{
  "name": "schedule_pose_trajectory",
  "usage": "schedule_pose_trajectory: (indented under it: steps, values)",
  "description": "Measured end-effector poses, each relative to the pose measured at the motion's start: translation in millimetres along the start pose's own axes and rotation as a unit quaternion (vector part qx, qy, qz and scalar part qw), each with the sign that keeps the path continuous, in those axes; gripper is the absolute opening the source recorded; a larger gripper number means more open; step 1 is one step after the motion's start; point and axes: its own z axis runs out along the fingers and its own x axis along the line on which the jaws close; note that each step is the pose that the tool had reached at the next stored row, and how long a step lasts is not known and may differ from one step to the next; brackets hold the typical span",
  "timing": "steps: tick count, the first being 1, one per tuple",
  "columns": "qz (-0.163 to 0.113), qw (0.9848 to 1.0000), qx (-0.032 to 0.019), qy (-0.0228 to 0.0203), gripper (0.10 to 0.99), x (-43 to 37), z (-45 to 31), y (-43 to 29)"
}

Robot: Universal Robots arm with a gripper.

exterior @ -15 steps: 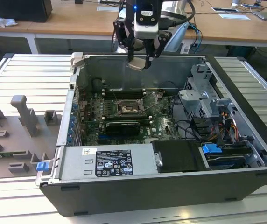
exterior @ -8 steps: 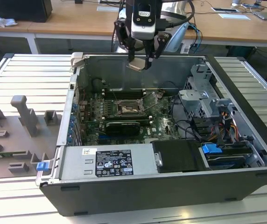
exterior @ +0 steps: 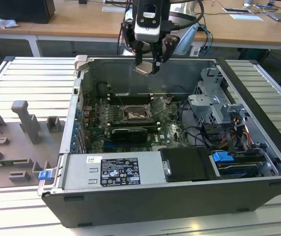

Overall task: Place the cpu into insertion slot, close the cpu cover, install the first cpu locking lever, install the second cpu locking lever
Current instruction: 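Place the cpu into insertion slot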

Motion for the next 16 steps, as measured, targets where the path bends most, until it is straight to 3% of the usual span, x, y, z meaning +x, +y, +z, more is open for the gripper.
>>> schedule_pose_trajectory:
  steps: [16]
  values:
    - [0.051,0.9987,-0.0010,-0.0046,0.537,1.0,1.2,-1.0]
